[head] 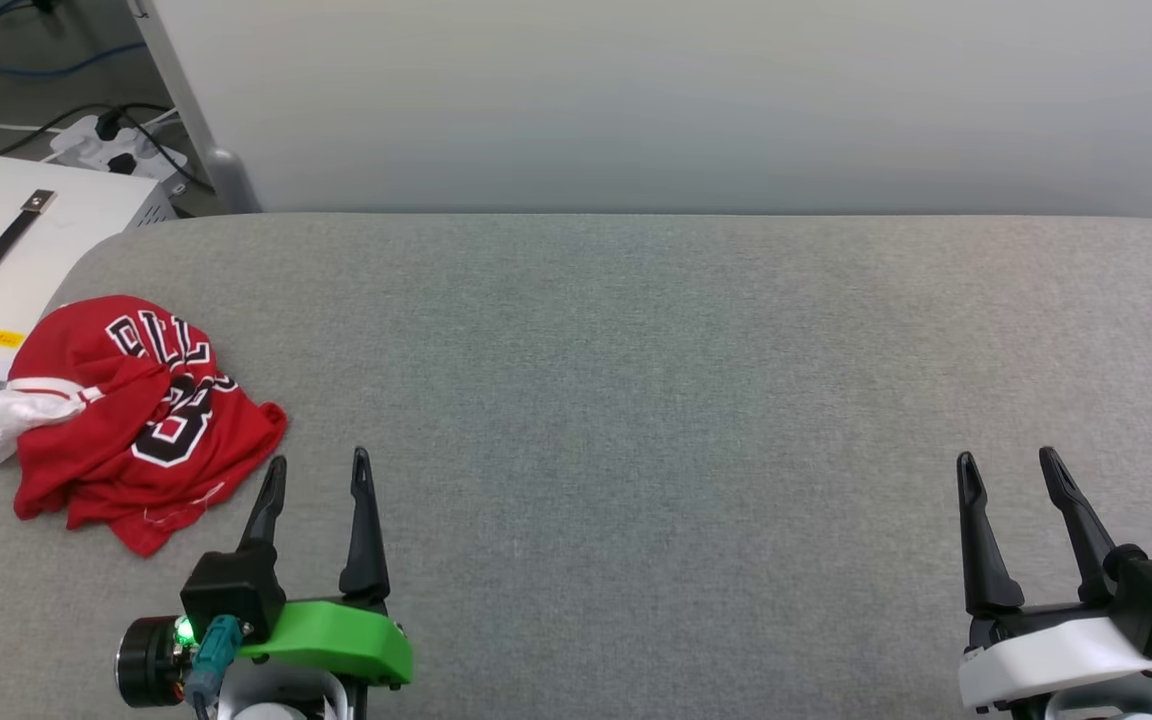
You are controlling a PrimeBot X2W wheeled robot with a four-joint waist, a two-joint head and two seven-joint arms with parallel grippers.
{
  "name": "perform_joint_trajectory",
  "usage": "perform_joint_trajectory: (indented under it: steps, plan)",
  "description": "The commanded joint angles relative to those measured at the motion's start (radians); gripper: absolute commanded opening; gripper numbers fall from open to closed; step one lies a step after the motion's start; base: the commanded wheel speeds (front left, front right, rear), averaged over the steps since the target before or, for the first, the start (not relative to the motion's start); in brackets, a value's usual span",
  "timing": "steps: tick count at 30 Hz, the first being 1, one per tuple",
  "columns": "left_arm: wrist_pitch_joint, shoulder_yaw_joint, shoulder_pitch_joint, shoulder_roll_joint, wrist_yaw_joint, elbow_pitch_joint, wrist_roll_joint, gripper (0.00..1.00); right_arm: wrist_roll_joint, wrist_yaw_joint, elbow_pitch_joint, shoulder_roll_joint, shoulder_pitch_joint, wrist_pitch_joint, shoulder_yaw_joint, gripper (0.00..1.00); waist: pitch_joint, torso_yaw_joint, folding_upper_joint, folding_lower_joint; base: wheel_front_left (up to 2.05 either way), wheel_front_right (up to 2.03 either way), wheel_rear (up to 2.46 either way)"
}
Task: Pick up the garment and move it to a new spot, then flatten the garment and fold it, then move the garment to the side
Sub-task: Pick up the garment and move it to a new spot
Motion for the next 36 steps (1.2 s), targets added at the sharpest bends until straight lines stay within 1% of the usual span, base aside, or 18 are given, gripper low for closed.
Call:
perform_joint_trajectory:
  steps: [1,7,25,31,36]
  plan:
    - [-0.011,0.001,-0.025,-0.004,0.006,0.004,-0.006,1.0,0.007,-0.001,-0.003,0.0,0.014,-0.011,-0.001,1.0,0.006,0.014,0.0,-0.0001,0.0,0.0,0.0]
    - [-0.023,0.008,-0.04,-0.004,0.006,0.009,-0.014,1.0,0.004,-0.001,-0.012,0.0,0.008,-0.024,0.004,1.0,0.025,0.069,0.0,-0.0001,0.0,0.0,0.0]
    - [-0.028,0.061,-0.062,-0.005,0.012,0.008,-0.059,1.0,-0.033,-0.001,-0.031,0.0,-0.022,-0.028,0.019,1.0,0.071,0.302,0.0,-0.0001,0.0,0.0,0.0]
    - [-0.028,0.08,-0.063,-0.005,0.015,0.01,-0.086,1.0,-0.045,-0.001,-0.039,0.0,-0.032,-0.028,0.023,1.0,0.082,0.358,0.0,-0.0001,0.0,0.0,0.0]
    - [-0.028,0.09,-0.063,-0.005,0.017,0.009,-0.09,1.0,-0.05,-0.001,-0.04,0.0,-0.034,-0.028,0.026,1.0,0.085,0.392,0.0,-0.0001,0.0,0.0,0.0]
